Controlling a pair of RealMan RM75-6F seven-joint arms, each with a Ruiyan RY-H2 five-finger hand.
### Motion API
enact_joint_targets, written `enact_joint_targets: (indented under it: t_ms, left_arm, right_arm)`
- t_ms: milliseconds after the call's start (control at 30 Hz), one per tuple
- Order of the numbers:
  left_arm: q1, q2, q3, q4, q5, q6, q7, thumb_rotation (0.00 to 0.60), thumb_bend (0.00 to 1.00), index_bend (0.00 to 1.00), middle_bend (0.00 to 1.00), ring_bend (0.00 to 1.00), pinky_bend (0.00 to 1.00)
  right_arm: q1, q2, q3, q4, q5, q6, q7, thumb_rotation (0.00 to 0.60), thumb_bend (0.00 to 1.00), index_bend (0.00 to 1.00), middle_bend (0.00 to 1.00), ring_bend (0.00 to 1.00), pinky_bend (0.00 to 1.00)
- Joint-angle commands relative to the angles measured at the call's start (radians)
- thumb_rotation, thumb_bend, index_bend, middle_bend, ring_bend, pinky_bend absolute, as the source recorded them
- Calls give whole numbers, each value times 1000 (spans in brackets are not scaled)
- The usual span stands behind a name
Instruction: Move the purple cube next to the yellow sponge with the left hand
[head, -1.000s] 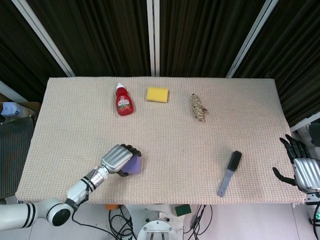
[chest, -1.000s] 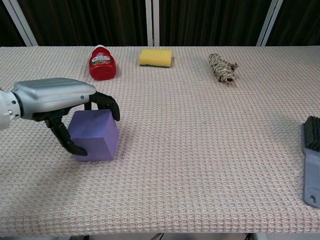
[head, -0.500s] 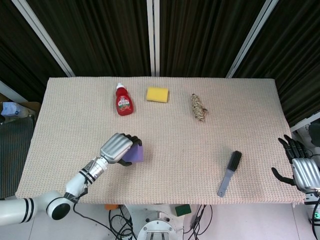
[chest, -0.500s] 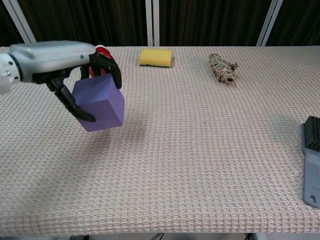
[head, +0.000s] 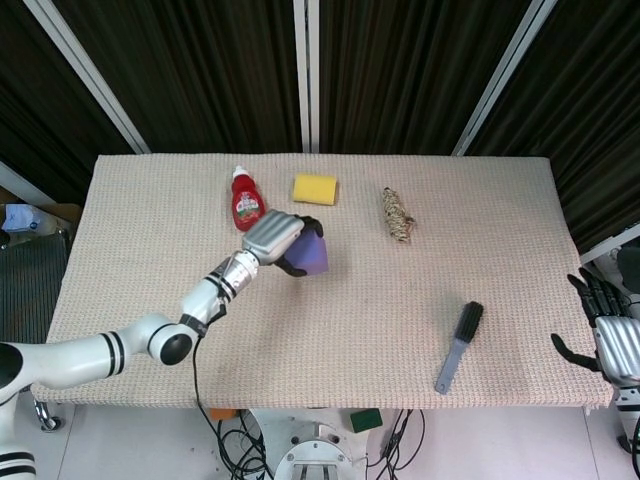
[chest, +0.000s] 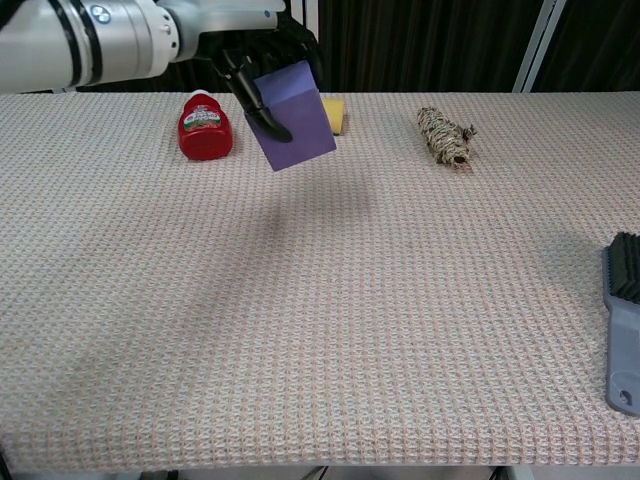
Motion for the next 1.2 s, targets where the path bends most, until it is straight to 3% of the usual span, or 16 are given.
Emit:
enact_joint_targets:
  t_ms: [33,200,433,500,600,800,967,1100,1200]
  left_arm:
    - [-103,-122,-3,154,-78,-35,38,600,212,461,501,430,550]
    - [-160,-220,11,277,-128,-33,76,600,223,463,501,430,552]
    - [-207,-266,28,371,-200,-81,102,600,242,457,487,423,553]
    - [-213,-264,43,381,-212,-110,108,600,238,347,383,347,499]
    - [-216,-256,42,377,-223,-133,84,600,193,72,119,157,327]
    - [-178,-255,32,360,-127,-53,6,599,34,10,47,94,200]
    - [-149,-201,26,290,-96,-18,-25,574,1,0,39,80,188]
    - [-88,-74,3,111,-82,33,-67,451,0,1,38,71,189]
    - [-18,80,1,-83,-85,86,-62,437,0,10,36,71,189]
  right_arm:
    - [-1,2,2,2,1,2,3,600,310,0,0,0,0]
    - [3,4,5,4,12,-13,9,600,310,0,0,0,0]
    - [4,6,9,4,25,-23,18,600,301,0,0,0,0]
    - [4,7,10,6,30,-27,19,600,294,0,0,0,0]
    - [5,7,11,8,35,-32,17,600,294,0,0,0,0]
    - [13,-3,12,20,49,-58,19,600,295,0,0,0,0]
    - [16,-10,13,27,50,-65,21,600,294,0,0,0,0]
    - [17,-13,11,34,49,-70,19,600,294,0,0,0,0]
    - [25,-20,10,42,52,-87,19,600,295,0,0,0,0]
